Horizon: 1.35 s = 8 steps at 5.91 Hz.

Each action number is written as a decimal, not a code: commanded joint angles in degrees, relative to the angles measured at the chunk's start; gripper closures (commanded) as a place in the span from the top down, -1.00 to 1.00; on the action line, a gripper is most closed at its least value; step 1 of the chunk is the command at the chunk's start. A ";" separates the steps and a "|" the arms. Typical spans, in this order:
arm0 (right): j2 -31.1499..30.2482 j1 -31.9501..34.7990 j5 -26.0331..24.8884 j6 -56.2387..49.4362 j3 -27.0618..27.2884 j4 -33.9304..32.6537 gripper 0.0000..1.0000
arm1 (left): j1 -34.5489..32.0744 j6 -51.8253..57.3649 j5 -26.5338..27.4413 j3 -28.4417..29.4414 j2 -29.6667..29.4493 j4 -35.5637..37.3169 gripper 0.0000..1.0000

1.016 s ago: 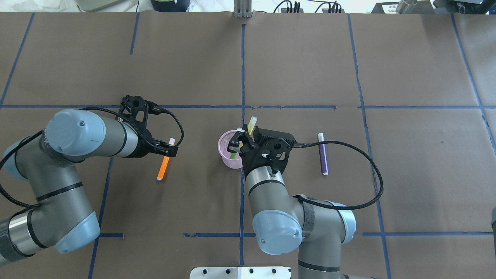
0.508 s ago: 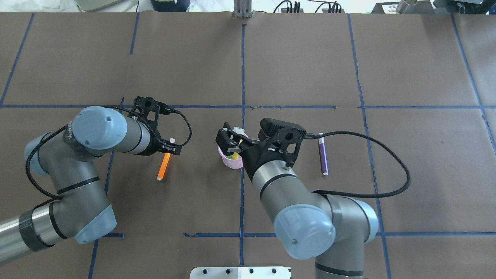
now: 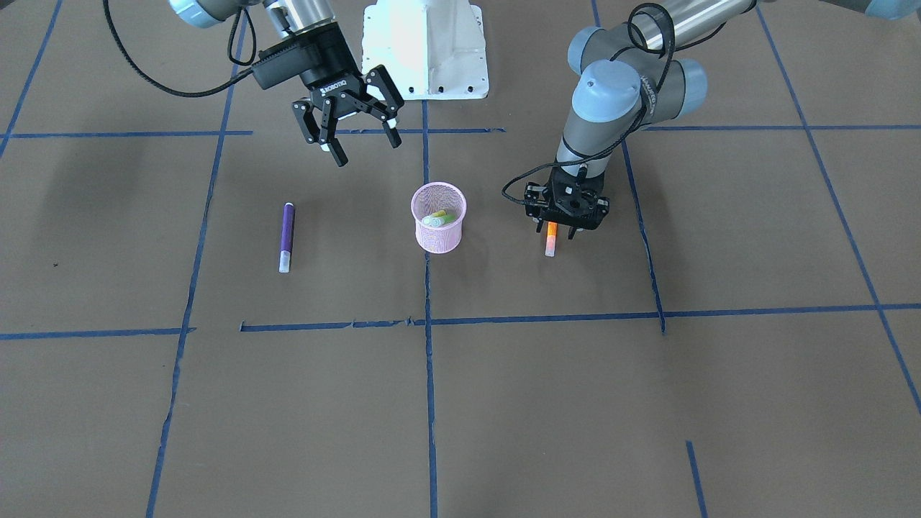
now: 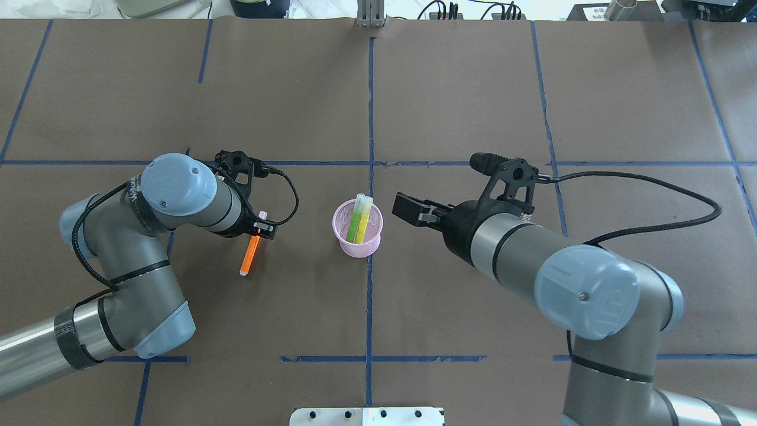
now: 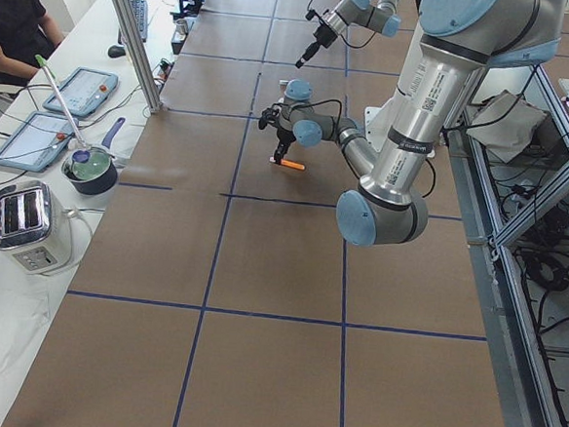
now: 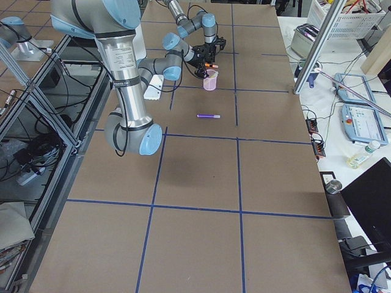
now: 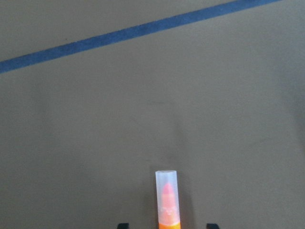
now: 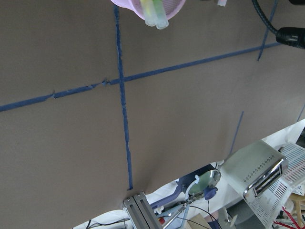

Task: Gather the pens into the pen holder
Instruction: 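Withdraw the right gripper toward the purple marker while the left gripper lifts the orange highlighter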

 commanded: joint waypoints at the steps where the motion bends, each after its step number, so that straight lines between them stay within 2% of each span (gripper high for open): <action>1: -3.86 2.77 5.77 -0.14 2.38 0.01 0.99 | -0.05 0.06 -0.24 0.53 -0.07 0.07 0.06; 2: -4.03 2.86 5.87 -0.14 2.47 0.01 0.99 | -0.05 0.76 -0.33 0.53 -0.07 0.07 -0.71; 3: -4.12 2.95 5.87 -0.14 2.55 0.01 0.99 | -0.13 0.94 -1.46 0.53 -0.07 0.07 -0.96; 5: -5.43 3.29 5.95 -0.13 3.95 0.01 0.99 | -0.31 0.94 -1.56 0.18 -1.02 -0.28 -1.00; 6: -8.23 3.99 7.61 -0.14 5.44 0.10 0.99 | -1.09 -0.45 -1.30 -1.91 -3.56 -0.19 -1.00; 7: -9.65 5.83 10.84 -0.14 6.24 0.10 0.99 | -1.19 -1.59 0.71 -5.67 -4.63 -0.80 -1.00; 8: -9.92 6.11 11.31 -0.14 6.16 0.10 0.99 | -1.10 -2.48 5.34 -6.32 -6.73 -4.20 -1.00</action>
